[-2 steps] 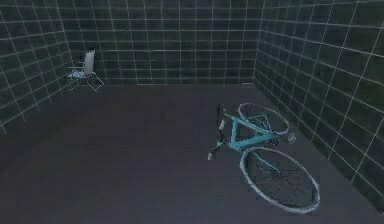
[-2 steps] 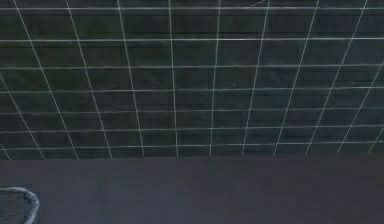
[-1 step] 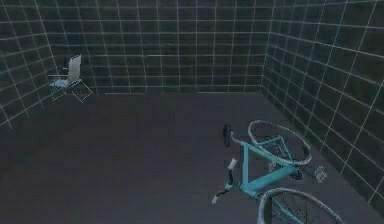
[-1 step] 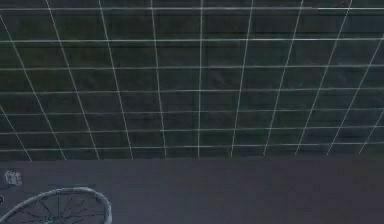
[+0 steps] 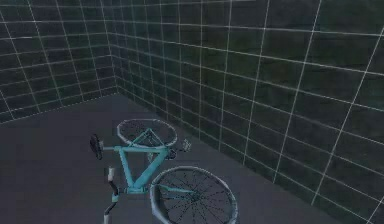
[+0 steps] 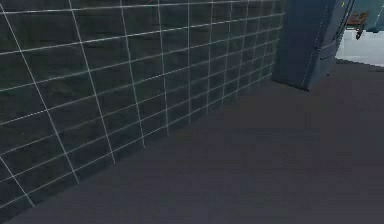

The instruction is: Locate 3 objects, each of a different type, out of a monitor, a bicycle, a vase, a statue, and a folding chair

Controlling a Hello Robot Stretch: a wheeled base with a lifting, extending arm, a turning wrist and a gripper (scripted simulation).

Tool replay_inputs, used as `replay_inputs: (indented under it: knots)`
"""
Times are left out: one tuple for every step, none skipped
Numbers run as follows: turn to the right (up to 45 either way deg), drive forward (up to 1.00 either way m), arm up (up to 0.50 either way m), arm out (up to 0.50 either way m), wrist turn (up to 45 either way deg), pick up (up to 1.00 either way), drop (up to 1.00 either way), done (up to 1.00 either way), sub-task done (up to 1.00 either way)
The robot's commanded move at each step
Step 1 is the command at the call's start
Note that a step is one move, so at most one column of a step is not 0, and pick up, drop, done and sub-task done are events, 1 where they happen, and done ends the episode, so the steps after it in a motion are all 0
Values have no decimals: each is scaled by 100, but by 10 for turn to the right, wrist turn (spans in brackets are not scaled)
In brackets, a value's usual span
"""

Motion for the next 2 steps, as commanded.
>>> replay_inputs:
  knots:
    - [0,0,0,0,0,0,0,0,100]
    - [-450,0,0,0,0,0,0,0,0]
